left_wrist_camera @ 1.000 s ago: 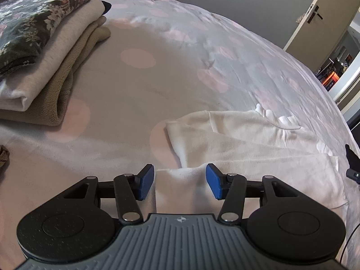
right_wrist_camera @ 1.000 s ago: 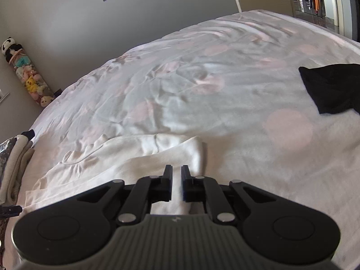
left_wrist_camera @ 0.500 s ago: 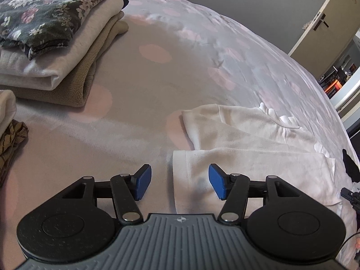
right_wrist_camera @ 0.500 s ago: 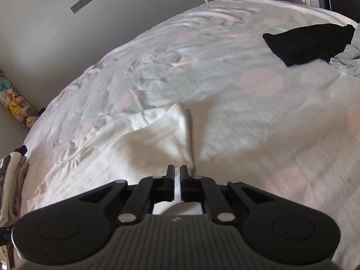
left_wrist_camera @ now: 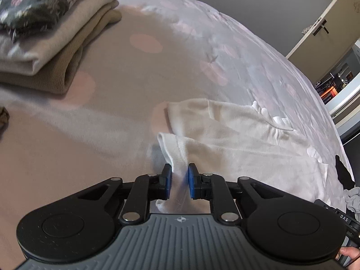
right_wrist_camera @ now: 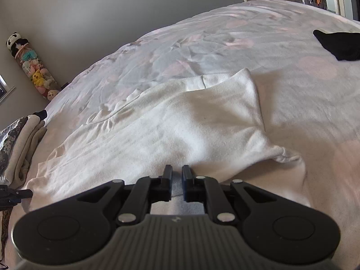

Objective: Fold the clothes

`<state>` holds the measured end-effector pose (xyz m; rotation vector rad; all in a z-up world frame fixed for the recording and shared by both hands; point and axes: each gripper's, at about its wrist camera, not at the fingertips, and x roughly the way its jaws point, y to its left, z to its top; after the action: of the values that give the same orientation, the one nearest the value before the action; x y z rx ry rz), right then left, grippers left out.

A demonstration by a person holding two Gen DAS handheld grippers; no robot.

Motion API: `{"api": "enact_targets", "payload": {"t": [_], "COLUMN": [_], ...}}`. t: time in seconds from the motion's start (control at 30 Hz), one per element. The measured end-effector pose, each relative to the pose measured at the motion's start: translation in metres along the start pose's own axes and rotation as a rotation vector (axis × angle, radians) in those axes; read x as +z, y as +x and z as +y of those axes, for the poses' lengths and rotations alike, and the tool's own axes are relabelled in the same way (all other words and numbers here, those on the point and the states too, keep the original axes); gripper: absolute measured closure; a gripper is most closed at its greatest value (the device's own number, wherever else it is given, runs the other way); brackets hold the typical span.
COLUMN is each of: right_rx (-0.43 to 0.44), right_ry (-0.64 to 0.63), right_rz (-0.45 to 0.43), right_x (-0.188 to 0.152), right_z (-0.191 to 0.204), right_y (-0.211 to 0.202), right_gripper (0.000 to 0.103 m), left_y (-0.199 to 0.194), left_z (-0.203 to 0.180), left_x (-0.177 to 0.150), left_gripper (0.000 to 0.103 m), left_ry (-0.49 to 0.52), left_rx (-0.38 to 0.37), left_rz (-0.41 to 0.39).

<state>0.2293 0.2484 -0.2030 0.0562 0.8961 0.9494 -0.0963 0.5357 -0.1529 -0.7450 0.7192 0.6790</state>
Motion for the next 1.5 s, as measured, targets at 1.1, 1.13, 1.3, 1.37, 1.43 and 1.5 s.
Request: {"api": "enact_targets", "payload": {"t": [1.1,1.13,1.3,1.37,1.43,1.5], "right_rx": [0.034,0.035,0.039,0.042,0.046,0.049], "right_ry": [-0.054,-0.055,-0.06,-0.06,-0.066,-0.074], "right_rz": [-0.006,-0.005,-0.008,-0.01,-0.013,-0.015], "right_x": [0.002,0.002,0.001,0.001,0.001,0.0], "right_z": [0.014,0.014,0.015,0.016,0.017,0.019], "right_y": [0.001,0.001,0.001,0.0,-0.001,-0.002], "right_gripper": [0.081,0.08,0.078,0.076,0.075,0.075], "left_y": [0.03,0.032,0.02,0.011,0.005,0.007], "left_z": [-0.059,-0.059,-0.062,-0.065,-0.069,-0.07], "left_x": [-0.046,-0.049,-0.046,-0.041,-0.034,-0.024], "left_gripper": [0.086,0.086,0.085,0.085,0.085,0.087], "left_ry": [0.294,0.296,0.275,0.289,0.325,0.343], "left_rx": [0.043,0.048,0.035,0.024,0.032,0.039], "left_rz": [-0.001,-0.011,-0.041,-0.063,-0.092,-0.097]}}
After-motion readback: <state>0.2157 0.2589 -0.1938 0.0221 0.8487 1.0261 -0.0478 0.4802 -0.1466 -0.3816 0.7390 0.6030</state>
